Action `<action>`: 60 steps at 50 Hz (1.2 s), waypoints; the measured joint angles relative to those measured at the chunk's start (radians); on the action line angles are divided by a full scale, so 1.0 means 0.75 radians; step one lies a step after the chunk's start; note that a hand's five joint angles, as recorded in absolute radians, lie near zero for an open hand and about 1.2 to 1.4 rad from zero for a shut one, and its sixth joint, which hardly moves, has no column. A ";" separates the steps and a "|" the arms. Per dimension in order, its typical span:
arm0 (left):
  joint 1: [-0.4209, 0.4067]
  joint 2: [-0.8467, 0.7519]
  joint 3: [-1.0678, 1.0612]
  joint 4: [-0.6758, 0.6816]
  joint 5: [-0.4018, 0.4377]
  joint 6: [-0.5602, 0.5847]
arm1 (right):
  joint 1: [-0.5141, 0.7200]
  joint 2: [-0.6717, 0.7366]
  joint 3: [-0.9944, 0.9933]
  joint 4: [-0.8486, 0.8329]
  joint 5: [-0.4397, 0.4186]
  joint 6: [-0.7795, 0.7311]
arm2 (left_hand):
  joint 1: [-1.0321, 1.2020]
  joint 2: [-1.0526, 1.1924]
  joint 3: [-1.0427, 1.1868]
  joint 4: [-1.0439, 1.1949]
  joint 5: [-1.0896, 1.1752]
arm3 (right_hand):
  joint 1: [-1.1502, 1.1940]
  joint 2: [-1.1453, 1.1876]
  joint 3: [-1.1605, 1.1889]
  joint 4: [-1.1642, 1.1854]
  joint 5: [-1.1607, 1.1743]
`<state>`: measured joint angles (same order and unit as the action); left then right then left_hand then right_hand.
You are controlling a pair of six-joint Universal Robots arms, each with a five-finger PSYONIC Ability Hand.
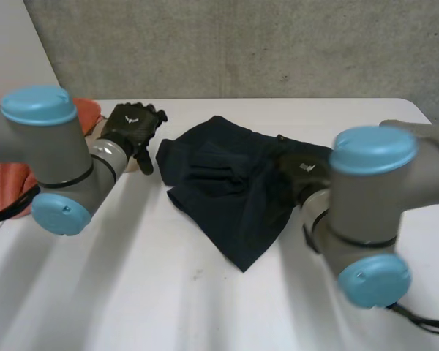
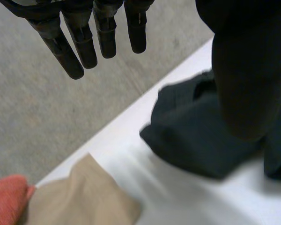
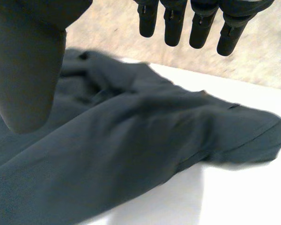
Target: Fold the laundry.
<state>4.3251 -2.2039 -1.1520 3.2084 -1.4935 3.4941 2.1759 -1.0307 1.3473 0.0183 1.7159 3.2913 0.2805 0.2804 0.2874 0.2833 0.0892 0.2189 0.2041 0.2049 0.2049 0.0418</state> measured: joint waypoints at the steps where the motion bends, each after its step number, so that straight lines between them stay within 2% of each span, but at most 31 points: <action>1: -0.010 0.033 -0.011 -0.012 -0.002 -0.015 | -0.039 -0.027 -0.001 -0.001 -0.019 -0.016 | 0.000 0.000 0.000 0.000 0.000 | 0.000 0.000 0.000 0.000 0.000; 4: -0.044 0.098 -0.041 -0.049 -0.003 -0.058 | -0.115 -0.065 -0.013 -0.005 -0.074 -0.065 | 0.000 0.000 0.000 0.000 0.001 | 0.000 0.000 0.000 0.000 0.000; 12: -0.276 0.216 -0.156 -0.176 -0.043 -0.214 | -0.390 -0.017 -0.158 -0.010 -0.408 -0.417 | 0.000 0.000 0.000 0.000 0.001 | 0.000 0.000 0.000 0.000 0.000; 16: -0.433 0.185 -0.174 -0.189 -0.135 -0.255 | -0.506 0.105 -0.286 0.000 -0.537 -0.659 | 0.000 0.000 0.000 0.000 0.001 | 0.000 0.000 0.000 0.000 0.000; 21: -0.577 0.063 -0.122 -0.168 -0.292 -0.262 | -0.588 0.268 -0.421 0.006 -0.634 -0.911 | 0.000 0.000 0.000 0.000 0.001 | 0.000 0.000 0.000 0.000 0.000; 27: -0.670 -0.134 0.013 -0.152 -0.459 -0.232 | -0.618 0.421 -0.514 -0.002 -0.771 -1.105 | 0.000 0.000 0.000 0.000 0.001 | 0.000 0.000 0.000 0.000 0.000; 31: -0.684 -0.199 0.067 -0.151 -0.494 -0.214 | -0.619 0.463 -0.538 -0.011 -0.810 -1.141 | 0.000 0.000 0.000 0.000 0.001 | 0.000 0.000 0.000 0.000 0.000; 32: -0.692 -0.274 0.138 -0.151 -0.512 -0.183 | -0.615 0.522 -0.571 -0.029 -0.843 -1.167 | 0.000 -0.016 -0.022 -0.021 -0.012 | 0.000 0.000 0.000 0.000 0.000; 37: -0.689 -0.362 0.227 -0.151 -0.497 -0.124 | -0.605 0.596 -0.620 -0.068 -0.856 -1.180 | 0.030 0.023 0.007 0.012 0.032 | 0.092 0.109 0.107 0.107 0.103; 41: -0.679 -0.412 0.280 -0.142 -0.477 -0.065 | -0.603 0.641 -0.649 -0.117 -0.854 -1.178 | 0.560 0.504 0.490 0.500 0.516 | 0.743 0.764 0.749 0.724 0.704; 42: -0.677 -0.419 0.287 -0.139 -0.475 -0.055 | -0.602 0.645 -0.651 -0.127 -0.854 -1.176 | 0.606 0.549 0.535 0.545 0.560 | 0.898 0.933 0.890 0.885 0.858; 43: -0.673 -0.427 0.296 -0.133 -0.474 -0.041 | -0.601 0.649 -0.652 -0.140 -0.853 -1.172 | 0.912 0.903 0.858 0.874 0.885 | 1.052 1.116 1.096 1.073 1.040; 44: -0.668 -0.434 0.306 -0.124 -0.473 -0.024 | -0.598 0.650 -0.650 -0.155 -0.852 -1.166 | 1.052 1.079 1.059 1.067 1.079 | 1.151 1.248 1.228 1.229 1.184; 47: -0.657 -0.438 0.317 -0.109 -0.478 0.002 | -0.594 0.642 -0.637 -0.177 -0.851 -1.155 | 1.095 1.187 1.170 1.192 1.208 | 1.172 1.295 1.300 1.309 1.239; 53: -0.614 -0.325 0.291 -0.087 -0.516 0.019 | -0.576 0.505 -0.534 -0.209 -0.836 -1.088 | 1.120 1.212 1.197 1.214 1.226 | 1.172 1.295 1.307 1.315 1.274; 57: -0.565 -0.150 0.225 -0.080 -0.518 -0.016 | -0.569 0.341 -0.451 -0.197 -0.792 -1.000 | 1.120 1.212 1.197 1.214 1.226 | 1.172 1.295 1.307 1.315 1.274; 60: -0.495 0.061 0.143 -0.075 -0.491 -0.067 | -0.568 0.144 -0.383 -0.144 -0.726 -0.895 | 1.120 1.212 1.197 1.214 1.226 | 1.172 1.295 1.307 1.315 1.274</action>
<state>3.9534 -2.1585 -1.0448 3.1520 -1.8617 3.4439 1.7497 -0.9226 1.0598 -0.0894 1.1713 2.6200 1.1207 1.1892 1.1853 1.1941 1.0087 1.0976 1.1754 1.1850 1.1912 0.9970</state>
